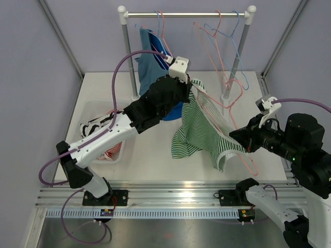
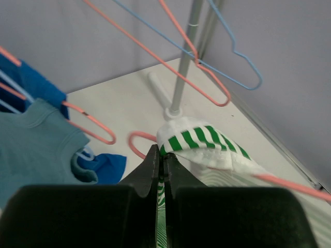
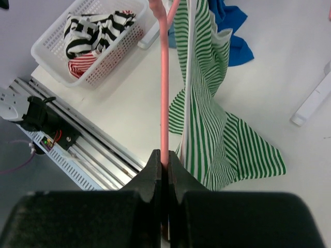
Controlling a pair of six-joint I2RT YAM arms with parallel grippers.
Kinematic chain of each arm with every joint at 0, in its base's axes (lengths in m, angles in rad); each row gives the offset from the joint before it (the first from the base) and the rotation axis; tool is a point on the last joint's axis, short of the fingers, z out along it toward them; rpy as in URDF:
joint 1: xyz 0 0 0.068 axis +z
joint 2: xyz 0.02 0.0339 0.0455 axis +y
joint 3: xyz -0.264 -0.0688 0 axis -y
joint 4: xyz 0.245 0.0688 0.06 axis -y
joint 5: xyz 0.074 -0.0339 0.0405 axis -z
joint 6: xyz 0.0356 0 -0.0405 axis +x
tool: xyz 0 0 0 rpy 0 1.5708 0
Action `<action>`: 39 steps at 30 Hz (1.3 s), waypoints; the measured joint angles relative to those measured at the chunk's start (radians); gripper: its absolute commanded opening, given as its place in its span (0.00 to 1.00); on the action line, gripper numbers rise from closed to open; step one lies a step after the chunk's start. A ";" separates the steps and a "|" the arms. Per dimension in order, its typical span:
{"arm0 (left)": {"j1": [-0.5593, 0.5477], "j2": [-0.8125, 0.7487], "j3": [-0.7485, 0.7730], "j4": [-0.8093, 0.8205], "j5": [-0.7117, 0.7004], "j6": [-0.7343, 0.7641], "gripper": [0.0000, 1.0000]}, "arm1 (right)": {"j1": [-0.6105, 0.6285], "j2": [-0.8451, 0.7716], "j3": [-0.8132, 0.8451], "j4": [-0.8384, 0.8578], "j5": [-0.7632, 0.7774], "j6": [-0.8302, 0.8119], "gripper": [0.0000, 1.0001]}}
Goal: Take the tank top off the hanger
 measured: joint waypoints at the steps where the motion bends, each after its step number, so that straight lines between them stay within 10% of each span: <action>1: 0.008 0.000 0.000 -0.010 -0.027 -0.006 0.00 | 0.000 -0.015 -0.017 -0.006 -0.008 -0.007 0.00; 17: 0.105 -0.145 -0.129 -0.071 0.119 -0.152 0.00 | 0.008 -0.249 -0.101 0.088 -0.066 -0.077 0.00; 31: 0.021 -0.455 -0.659 0.103 0.325 -0.171 0.00 | 0.015 -0.239 -0.667 1.229 0.179 0.216 0.00; 39: 0.022 -0.449 -0.692 -0.029 0.101 -0.220 0.10 | 0.015 -0.026 -0.244 0.826 0.215 0.181 0.00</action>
